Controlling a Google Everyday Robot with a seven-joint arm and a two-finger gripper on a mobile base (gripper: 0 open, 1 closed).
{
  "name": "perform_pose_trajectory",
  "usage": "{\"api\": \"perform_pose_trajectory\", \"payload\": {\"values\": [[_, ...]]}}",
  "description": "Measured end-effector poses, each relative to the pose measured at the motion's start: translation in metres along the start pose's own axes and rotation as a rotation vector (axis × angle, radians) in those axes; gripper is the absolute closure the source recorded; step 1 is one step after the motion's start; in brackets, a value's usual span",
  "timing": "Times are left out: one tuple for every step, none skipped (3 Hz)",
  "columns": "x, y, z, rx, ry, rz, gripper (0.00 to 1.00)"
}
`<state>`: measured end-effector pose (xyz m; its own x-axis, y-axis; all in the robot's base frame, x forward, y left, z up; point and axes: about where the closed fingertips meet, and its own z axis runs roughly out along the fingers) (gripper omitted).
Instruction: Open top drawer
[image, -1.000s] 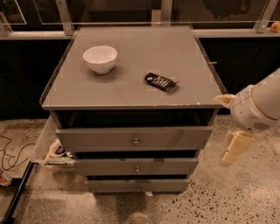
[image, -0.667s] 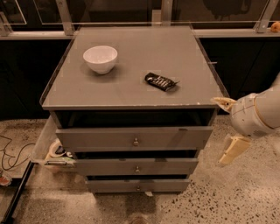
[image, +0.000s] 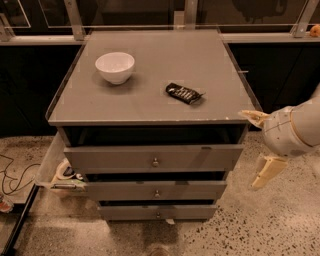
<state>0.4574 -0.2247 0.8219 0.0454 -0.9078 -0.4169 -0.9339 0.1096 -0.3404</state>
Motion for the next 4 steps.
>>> {"api": "perform_pose_trajectory", "payload": {"values": [[-0.002,0.004,0.011,-0.016,-0.007,0.021,0.00],[-0.007,0.013,0.057,-0.052,-0.019,0.020,0.00],[-0.009,0.018,0.099,-0.078,-0.031,0.013,0.00],[-0.006,0.015,0.134,-0.092,-0.040,0.004,0.00]]}}
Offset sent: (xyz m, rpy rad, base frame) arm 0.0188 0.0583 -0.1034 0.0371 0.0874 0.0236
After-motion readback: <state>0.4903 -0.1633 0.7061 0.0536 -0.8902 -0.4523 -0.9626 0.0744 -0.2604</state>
